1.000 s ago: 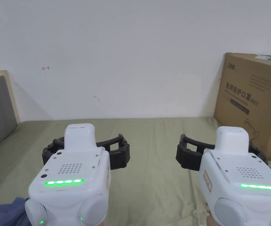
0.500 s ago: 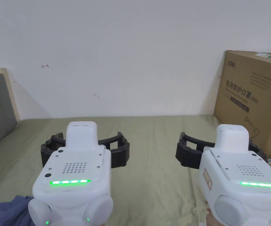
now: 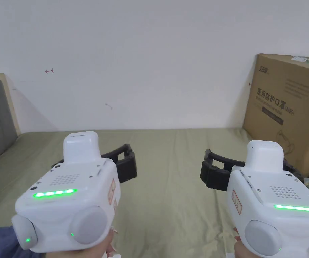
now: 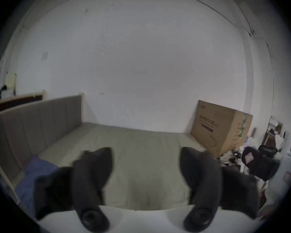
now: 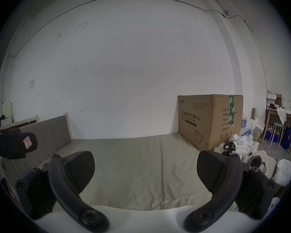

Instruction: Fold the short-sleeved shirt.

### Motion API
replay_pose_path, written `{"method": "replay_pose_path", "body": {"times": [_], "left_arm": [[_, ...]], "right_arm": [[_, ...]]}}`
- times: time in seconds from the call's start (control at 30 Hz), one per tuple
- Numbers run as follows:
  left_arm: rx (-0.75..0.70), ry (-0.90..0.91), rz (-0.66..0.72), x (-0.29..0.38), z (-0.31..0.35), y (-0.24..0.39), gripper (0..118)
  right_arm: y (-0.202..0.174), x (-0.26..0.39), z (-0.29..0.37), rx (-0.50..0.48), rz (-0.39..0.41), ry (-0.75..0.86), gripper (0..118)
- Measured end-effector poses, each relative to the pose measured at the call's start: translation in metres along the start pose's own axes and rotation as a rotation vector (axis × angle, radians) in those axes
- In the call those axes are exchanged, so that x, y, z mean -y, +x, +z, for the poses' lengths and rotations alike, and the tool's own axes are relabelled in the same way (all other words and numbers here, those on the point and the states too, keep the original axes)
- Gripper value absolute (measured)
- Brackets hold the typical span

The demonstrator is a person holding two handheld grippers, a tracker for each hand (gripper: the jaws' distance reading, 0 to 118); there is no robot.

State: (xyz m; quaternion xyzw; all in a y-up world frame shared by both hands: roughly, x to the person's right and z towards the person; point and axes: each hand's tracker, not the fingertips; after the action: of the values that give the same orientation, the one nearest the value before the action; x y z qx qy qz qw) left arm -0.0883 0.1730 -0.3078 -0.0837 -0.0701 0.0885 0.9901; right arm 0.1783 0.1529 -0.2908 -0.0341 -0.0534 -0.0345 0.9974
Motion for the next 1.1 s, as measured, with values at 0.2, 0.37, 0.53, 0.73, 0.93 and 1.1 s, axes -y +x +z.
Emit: {"method": "replay_pose_path", "body": {"times": [0.2,0.37,0.53,0.73,0.93,1.1], "left_arm": [[-0.127,-0.01,-0.102,0.007,-0.006,-0.006,7],[-0.137,-0.025,-0.053,0.01,-0.009,-0.017,7],[-0.102,-0.057,-0.053,0.017,-0.013,-0.022,6],[-0.062,-0.046,-0.035,0.017,-0.011,-0.029,4],[-0.134,-0.078,-0.011,0.013,0.006,-0.075,0],[-0.408,-0.043,-0.024,0.011,0.071,-0.175,0]], "right_arm": [[0.0,0.002,0.0,-0.002,0.011,0.001,118],[0.003,0.005,0.003,-0.051,0.007,0.026,118],[0.007,0.002,0.011,-0.091,-0.079,0.018,29],[0.009,0.005,-0.001,-0.041,-0.068,-0.031,1],[-0.029,0.012,-0.014,-0.109,-0.07,-0.042,1],[-0.126,0.025,-0.028,-0.325,-0.092,-0.122,1]]}}
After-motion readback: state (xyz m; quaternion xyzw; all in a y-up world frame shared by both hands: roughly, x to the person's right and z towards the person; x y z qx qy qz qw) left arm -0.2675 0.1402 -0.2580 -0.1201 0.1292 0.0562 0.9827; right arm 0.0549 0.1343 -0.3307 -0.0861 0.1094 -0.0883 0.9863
